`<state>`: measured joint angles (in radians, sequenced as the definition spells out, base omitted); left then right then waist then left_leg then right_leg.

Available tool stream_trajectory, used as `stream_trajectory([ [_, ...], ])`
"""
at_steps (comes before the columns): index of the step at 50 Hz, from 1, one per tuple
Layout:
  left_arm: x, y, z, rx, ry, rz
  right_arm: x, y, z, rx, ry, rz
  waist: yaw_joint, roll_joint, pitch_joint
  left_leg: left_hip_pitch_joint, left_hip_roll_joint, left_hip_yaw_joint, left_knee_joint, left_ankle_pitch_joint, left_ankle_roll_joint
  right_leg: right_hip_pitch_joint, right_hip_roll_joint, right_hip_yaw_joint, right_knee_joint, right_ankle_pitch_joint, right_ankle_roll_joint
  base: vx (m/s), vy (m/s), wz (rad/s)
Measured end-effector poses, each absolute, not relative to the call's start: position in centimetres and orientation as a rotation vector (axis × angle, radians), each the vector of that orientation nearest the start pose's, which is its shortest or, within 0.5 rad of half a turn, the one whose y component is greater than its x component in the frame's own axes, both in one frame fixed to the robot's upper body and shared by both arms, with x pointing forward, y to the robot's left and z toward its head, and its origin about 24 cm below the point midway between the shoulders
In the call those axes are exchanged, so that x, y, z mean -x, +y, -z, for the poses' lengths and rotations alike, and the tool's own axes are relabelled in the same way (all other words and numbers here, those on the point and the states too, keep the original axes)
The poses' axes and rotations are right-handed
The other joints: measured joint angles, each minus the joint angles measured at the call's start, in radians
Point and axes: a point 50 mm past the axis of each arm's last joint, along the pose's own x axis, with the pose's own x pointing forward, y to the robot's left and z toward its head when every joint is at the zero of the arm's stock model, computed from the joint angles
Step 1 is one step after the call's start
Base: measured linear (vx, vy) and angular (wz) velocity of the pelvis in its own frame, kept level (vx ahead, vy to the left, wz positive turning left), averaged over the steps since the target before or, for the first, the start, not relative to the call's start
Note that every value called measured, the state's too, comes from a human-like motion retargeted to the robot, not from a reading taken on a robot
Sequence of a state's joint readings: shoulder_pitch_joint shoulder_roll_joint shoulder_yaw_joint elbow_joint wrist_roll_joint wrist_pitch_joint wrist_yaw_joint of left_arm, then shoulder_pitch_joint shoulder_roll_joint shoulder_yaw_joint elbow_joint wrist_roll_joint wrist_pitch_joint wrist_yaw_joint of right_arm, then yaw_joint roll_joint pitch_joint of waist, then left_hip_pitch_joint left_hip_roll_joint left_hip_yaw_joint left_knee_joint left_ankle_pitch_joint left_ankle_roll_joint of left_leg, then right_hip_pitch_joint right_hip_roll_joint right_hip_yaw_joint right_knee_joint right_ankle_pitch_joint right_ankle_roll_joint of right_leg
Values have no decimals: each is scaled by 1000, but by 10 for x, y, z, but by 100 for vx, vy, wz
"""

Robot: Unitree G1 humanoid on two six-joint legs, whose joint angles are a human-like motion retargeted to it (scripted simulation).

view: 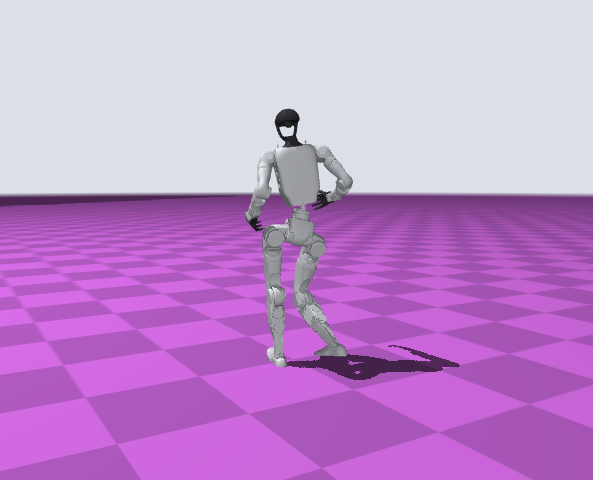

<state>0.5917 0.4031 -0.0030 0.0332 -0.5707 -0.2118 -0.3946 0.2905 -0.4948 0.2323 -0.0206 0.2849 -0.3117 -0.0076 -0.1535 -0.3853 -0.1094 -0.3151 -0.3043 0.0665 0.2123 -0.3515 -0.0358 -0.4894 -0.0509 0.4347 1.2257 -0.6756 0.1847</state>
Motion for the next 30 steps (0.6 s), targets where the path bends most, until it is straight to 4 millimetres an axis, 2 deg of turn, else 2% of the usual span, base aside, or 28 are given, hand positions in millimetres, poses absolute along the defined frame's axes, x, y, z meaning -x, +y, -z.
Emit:
stream_trajectory([
  [3, -154, 251, -32, 191, -4, 106, -161, -205, 7, 101, 184, -200, -40, 14, -40, -164, 27, 17, 222, -58, -22, -37, -3, -37, -35, -48, -38, -25, -12, 58],
  [5, -177, 252, -75, 181, -231, 106, -143, -211, 23, 81, 292, -211, -52, 33, -46, -285, 69, 64, 444, -117, -31, -64, -10, -87, -28, -88, -70, -34, -11, 41],
  [7, -191, 251, -118, 152, -434, 130, -129, -218, 37, 72, 391, -218, -43, 86, -37, -406, 169, 108, 742, -198, -35, -94, 26, -150, -9, -134, -109, -35, -9, -5],
  [8, -196, 248, -139, 135, -524, 147, -125, -223, 43, 70, 432, -219, -15, 149, -28, -476, 269, 105, 919, -247, -40, -118, 98, -190, -15, -139, -136, -33, -9, -66],
  [10, -201, 241, -163, 112, -631, 190, -113, -234, 56, 81, 522, -196, 32, 239, -21, -533, 405, 107, 1159, -286, -41, -155, 190, -238, -10, -144, -173, -32, -10, -77],
  [12, -205, 230, -171, 117, -661, 255, -103, -244, 69, 82, 599, -139, 79, 314, -20, -523, 504, 104, 1321, -285, -36, -168, 254, -273, -36, -124, -199, -29, -11, -59],
  [15, -209, 215, -159, 144, -594, 340, -88, -251, 86, 49, 680, -37, 128, 397, -23, -438, 566, 99, 1466, -244, -47, -178, 312, -317, -86, -80, -222, -25, -11, -29],
  [17, -208, 206, -138, 156, -494, 381, -85, -250, 92, 23, 693, 27, 140, 436, -30, -355, 542, 98, 1484, -205, -75, -189, 331, -337, -115, -53, -228, -23, -9, -6],
  [20, -197, 195, -97, 164, -305, 426, -93, -248, 93, -5, 650, 109, 145, 486, -34, -222, 468, 99, 1420, -161, -127, -210, 356, -357, -152, -14, -229, -23, -7, -6],
  [23, -173, 186, -54, 150, -108, 463, -118, -246, 81, -19, 519, 165, 131, 517, -29, -104, 387, 101, 1261, -186, -142, -244, 371, -368, -169, 25, -210, -27, -8, -3],
  [25, -154, 182, -32, 126, 5, 496, -141, -243, 65, -23, 402, 176, 115, 522, -22, -39, 342, 109, 1123, -249, -117, -271, 369, -367, -177, 54, -183, -32, -9, 8],
  [27, -135, 180, -18, 102, 89, 529, -167, -238, 43, -28, 269, 165, 95, 507, -15, 1, 298, 125, 974, -331, -70, -302, 353, -354, -185, 82, -142, -37, -9, 27],
  [30, -113, 181, -9, 46, 172, 577, -202, -226, 7, -30, 79, 113, 65, 448, -8, 18, 226, 154, 755, -422, 6, -366, 314, -308, -204, 136, -57, -46, -10, 55],
])
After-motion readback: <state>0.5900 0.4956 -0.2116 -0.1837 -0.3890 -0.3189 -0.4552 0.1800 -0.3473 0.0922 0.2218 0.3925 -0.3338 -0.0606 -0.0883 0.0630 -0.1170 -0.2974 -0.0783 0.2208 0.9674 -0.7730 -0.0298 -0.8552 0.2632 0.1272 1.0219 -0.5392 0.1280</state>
